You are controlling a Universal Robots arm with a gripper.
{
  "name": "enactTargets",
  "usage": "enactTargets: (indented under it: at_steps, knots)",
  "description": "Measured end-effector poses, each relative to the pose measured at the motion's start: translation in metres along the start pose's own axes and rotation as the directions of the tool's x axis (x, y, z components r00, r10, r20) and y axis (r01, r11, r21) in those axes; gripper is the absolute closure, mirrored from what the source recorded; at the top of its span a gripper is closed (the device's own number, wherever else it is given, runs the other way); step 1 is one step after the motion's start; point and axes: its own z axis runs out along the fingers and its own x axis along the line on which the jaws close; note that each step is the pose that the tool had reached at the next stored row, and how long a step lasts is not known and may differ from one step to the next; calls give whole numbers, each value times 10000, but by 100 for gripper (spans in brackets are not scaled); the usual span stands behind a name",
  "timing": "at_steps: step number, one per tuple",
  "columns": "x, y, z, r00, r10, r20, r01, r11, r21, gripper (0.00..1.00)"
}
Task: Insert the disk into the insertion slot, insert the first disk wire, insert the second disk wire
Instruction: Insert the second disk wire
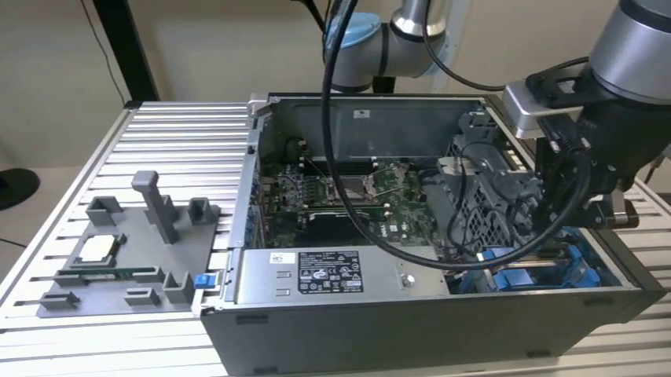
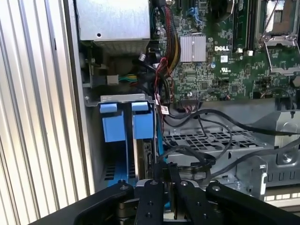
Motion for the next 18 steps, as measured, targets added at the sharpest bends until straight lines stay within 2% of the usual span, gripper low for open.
enactTargets:
  at_steps: [5, 7, 10, 13, 15, 18]
  knots:
    - [77, 132, 38, 10000, -6, 8, 6, 10000, 67, 100]
    - [105, 147, 49, 10000, -19, 26, 18, 9998, 185, 100]
    - [125, 150, 58, 10000, -61, 70, 58, 9988, 482, 100]
    - [153, 152, 71, 9999, -98, 108, 90, 9975, 706, 100]
    - [164, 153, 89, 9999, -120, 125, 110, 9967, 799, 100]
    - [175, 159, 133, 9998, -140, 128, 129, 9961, 868, 100]
